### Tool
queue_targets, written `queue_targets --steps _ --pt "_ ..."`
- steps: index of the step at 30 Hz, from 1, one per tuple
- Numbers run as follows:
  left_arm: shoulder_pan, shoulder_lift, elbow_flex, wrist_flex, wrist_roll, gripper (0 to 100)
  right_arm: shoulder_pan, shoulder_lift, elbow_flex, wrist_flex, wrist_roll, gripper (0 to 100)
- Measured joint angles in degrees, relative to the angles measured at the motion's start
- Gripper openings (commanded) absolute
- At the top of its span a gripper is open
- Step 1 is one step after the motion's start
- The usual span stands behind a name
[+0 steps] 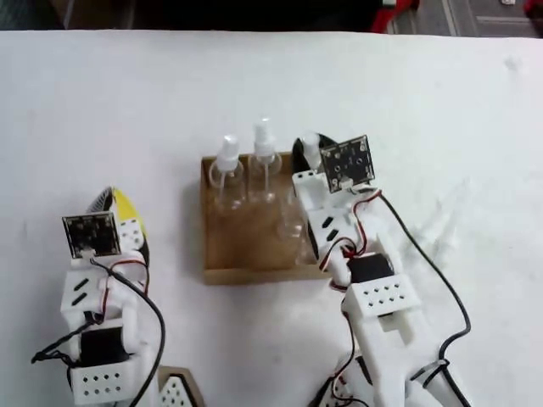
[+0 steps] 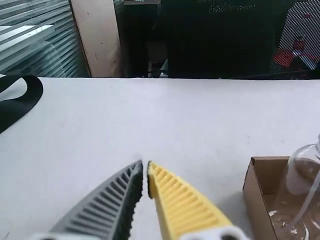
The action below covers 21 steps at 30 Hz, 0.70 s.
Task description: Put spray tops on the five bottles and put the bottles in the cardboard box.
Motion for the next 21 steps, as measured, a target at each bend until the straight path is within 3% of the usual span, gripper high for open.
queue_targets --steps 17,21 --pt "0.0 0.0 0.0 0.0 0.0 2 1.2 0.8 1.1 0.0 -0.1 1.9" --pt "0.0 0.0 0.0 0.0 0.0 2 1.6 3.7 0.9 -0.6 -0.1 11.8"
